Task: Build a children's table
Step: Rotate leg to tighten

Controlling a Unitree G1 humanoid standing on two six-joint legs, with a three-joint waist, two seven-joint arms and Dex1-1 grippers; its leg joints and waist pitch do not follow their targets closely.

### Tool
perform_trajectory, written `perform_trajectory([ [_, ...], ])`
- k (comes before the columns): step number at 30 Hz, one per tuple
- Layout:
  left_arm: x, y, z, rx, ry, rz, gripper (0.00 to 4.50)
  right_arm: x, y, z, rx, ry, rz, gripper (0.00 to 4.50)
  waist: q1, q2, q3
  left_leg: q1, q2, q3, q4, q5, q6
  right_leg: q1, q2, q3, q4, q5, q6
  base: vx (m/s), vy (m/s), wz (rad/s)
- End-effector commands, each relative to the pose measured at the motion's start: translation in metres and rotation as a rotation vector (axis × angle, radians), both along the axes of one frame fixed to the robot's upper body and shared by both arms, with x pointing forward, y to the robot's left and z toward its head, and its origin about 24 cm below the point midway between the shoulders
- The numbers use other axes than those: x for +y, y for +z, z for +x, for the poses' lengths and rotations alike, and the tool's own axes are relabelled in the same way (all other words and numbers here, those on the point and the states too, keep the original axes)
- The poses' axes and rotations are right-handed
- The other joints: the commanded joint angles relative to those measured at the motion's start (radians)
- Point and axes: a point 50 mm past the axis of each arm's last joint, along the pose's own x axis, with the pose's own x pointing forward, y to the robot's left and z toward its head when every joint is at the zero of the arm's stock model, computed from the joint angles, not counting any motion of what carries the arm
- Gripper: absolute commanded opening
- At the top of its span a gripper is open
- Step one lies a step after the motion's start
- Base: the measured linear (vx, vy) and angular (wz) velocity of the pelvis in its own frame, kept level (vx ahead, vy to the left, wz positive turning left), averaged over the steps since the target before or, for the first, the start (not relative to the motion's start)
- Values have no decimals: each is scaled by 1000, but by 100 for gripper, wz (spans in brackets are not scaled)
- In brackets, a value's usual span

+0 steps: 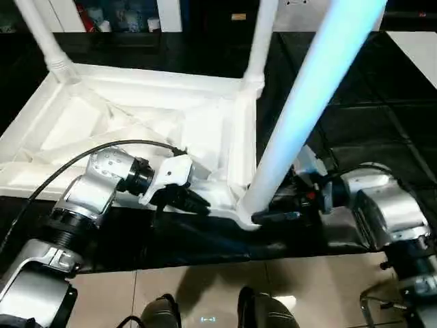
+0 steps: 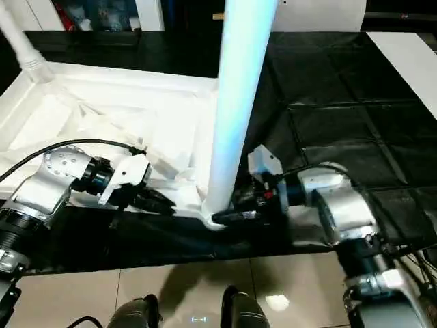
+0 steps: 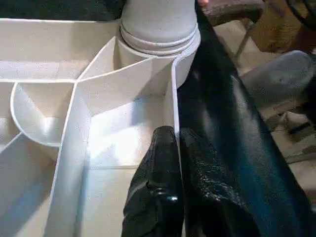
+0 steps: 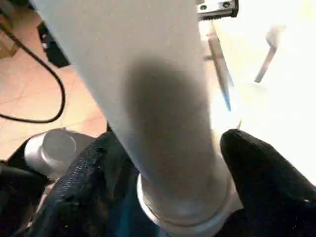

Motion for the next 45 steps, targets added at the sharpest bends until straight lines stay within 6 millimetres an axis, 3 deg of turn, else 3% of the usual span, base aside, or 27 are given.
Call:
perform_trajectory([
  [1,-6,-8,-7,39,-90,46,0,1,-1,-1,5,42,-14,315,0,-6,-77,6,32,5,-47,-74,147,82,-59,51,-42,-149,-266,0,0,0],
  [11,-6,-8,-6,37,-106,51,0,2,0,1,30,96,-11,250,1,-7,-78,5,33,4,-45,-62,154,82,-58,50,-41,-147,-266,0,0,0],
  [13,-6,-8,-6,36,-104,50,0,2,0,1,32,100,-10,220,3,-8,-79,6,33,5,-45,-61,155,82,-58,50,-40,-145,-268,0,0,0],
  [18,-8,-10,-5,38,-76,27,0,4,0,-1,46,106,5,209,5,-10,-77,5,31,5,-45,-68,150,81,-58,51,-42,-164,-261,0,0,0],
  [22,-20,-8,2,29,54,-25,0,11,0,-7,81,35,56,207,14,-4,-76,8,34,4,-46,-65,145,80,-56,52,-43,-161,-258,0,0,0],
  [24,-23,-7,3,20,82,-31,0,13,-1,-8,85,15,65,207,16,-3,-73,6,32,3,-48,-93,133,78,-57,50,-49,-210,-251,0,0,0],
  [25,-29,-7,7,18,141,-48,0,19,-2,-7,81,-42,73,207,16,-6,-69,5,30,3,-50,-130,107,79,-59,52,-59,-293,-221,0,0,0],
  [26,-35,-7,8,18,179,-68,0,23,-4,-6,74,-92,77,207,17,-2,-66,8,30,2,-52,-143,98,74,-59,51,-64,-322,-213,0,0,0],
  [27,-35,-7,8,18,179,-68,0,23,-4,-6,74,-92,77,207,13,-8,-65,5,24,-2,-53,-169,79,78,-60,48,-72,-400,-184,0,0,0],
  [28,-42,-6,10,27,221,-91,0,30,-6,-5,66,-155,84,207,12,-6,-65,3,23,-4,-55,-173,69,80,-61,48,-73,-428,-171,0,0,0],
  [29,-49,-6,11,28,257,-107,0,37,-8,-4,69,-215,95,207,9,-5,-62,7,22,-4,-57,-179,58,74,-60,48,-82,-473,-149,0,0,0],
  [30,-56,-6,13,32,302,-121,0,46,-9,-2,79,-283,114,207,2,-9,-60,1,19,-7,-61,-186,44,75,-58,45,-85,-521,-121,0,0,0],
  [32,-67,-6,17,32,388,-140,0,59,-12,-1,88,-381,130,206,-11,-10,-59,2,14,-13,-64,-209,40,76,-62,39,-100,-605,-81,0,0,0],
  [34,-72,-5,21,30,443,-153,0,67,-13,0,97,-434,137,205,-17,-9,-58,8,16,-11,-64,-218,41,68,-60,41,-104,-608,-78,0,0,0],
  [36,-82,-4,28,29,560,-179,0,80,-16,5,104,-552,137,204,-25,-8,-55,16,10,-14,-64,-257,35,63,-61,36,-116,-673,-55,0,0,0],
  [41,-96,-1,38,2,731,-206,0,98,-20,16,128,-770,146,199,-33,-5,-60,14,14,-15,-69,-247,49,64,-59,38,-111,-591,-67,0,0,0],
  [45,-106,1,41,-21,803,-219,0,104,-23,26,156,-978,162,199,-35,1,-67,13,18,-13,-71,-219,50,69,-57,41,-100,-457,-111,0,0,0],
])
